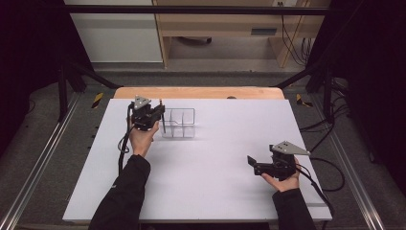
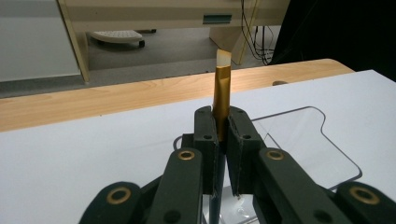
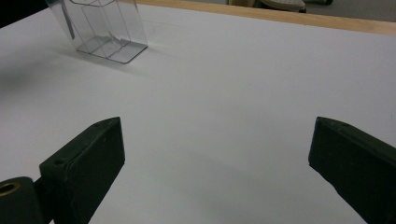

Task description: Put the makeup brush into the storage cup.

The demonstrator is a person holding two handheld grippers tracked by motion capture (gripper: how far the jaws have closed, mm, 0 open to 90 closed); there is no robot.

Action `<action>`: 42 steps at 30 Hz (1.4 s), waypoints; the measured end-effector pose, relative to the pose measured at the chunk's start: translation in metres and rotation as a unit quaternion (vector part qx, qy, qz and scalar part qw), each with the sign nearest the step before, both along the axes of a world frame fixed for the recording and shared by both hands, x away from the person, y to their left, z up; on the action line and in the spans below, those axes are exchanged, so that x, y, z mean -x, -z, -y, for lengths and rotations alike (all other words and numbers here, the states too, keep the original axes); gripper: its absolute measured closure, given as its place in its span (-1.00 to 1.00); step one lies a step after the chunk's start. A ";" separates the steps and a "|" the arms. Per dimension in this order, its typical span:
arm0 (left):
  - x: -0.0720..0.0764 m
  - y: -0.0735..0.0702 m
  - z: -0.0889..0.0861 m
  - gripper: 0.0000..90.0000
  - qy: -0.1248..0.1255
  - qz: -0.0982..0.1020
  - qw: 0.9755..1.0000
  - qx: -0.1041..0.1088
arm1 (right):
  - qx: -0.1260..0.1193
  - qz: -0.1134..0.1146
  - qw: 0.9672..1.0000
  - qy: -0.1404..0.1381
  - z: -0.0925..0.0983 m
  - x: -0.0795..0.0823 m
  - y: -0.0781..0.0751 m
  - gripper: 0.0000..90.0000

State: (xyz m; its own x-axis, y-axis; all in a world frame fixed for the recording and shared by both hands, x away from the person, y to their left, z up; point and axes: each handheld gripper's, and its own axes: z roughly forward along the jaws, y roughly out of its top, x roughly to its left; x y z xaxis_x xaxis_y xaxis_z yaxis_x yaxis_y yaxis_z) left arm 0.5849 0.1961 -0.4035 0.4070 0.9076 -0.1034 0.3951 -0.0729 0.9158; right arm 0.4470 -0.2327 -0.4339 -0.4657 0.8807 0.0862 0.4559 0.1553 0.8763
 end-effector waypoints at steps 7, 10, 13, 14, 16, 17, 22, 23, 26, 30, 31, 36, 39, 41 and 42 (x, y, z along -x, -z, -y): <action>0.003 0.008 -0.003 0.82 0.004 -0.012 1.000 0.005 | 0.002 0.000 1.000 0.000 0.000 0.000 0.000 -0.91; 0.006 0.009 -0.004 0.77 0.008 -0.017 1.000 0.007 | 0.001 0.000 1.000 0.001 0.000 0.000 0.000 -0.91; 0.011 0.008 -0.005 0.67 0.014 -0.015 1.000 0.008 | 0.000 0.000 1.000 0.002 0.000 0.000 0.000 -0.91; 0.014 0.007 -0.005 0.63 0.014 -0.012 1.000 0.006 | 0.000 0.000 1.000 0.002 0.000 0.000 -0.001 -0.91; 0.020 0.005 -0.006 0.56 0.017 -0.008 1.000 0.012 | 0.000 0.001 1.000 0.002 0.000 0.000 -0.001 -0.91; 0.023 0.004 -0.007 0.52 0.018 -0.007 1.000 0.013 | 0.000 0.001 1.000 0.002 0.000 0.000 0.000 -0.91; 0.038 -0.001 -0.010 0.35 0.030 -0.002 0.999 0.016 | -0.002 0.002 1.000 0.001 0.001 0.001 -0.001 -0.91; 0.042 -0.002 -0.011 0.32 0.031 0.001 0.999 0.015 | -0.004 0.002 1.000 0.000 0.001 0.001 -0.002 -0.91; 0.051 -0.003 -0.011 0.23 0.042 0.002 0.999 0.016 | -0.005 0.005 1.000 0.001 0.002 0.002 -0.003 -0.91; 0.061 -0.005 -0.010 0.10 0.054 0.009 0.998 0.014 | -0.007 0.008 1.000 0.001 0.003 0.003 -0.005 -0.91; 0.063 -0.006 -0.010 0.06 0.056 0.009 0.998 0.012 | -0.007 0.008 1.000 0.001 0.003 0.003 -0.005 -0.91; 0.077 -0.006 -0.011 -0.12 0.064 0.017 0.998 0.006 | -0.010 0.012 1.000 0.000 0.004 0.004 -0.007 -0.91; 0.083 -0.004 -0.012 -0.21 0.067 0.017 0.998 0.004 | -0.011 0.015 1.000 0.001 0.005 0.004 -0.009 -0.91; 0.089 -0.004 -0.013 -0.28 0.066 0.022 0.998 0.004 | -0.013 0.016 1.000 0.002 0.005 0.005 -0.009 -0.91; 0.091 -0.003 -0.014 -0.31 0.065 0.022 0.998 0.004 | -0.013 0.017 1.000 0.002 0.005 0.005 -0.010 -0.91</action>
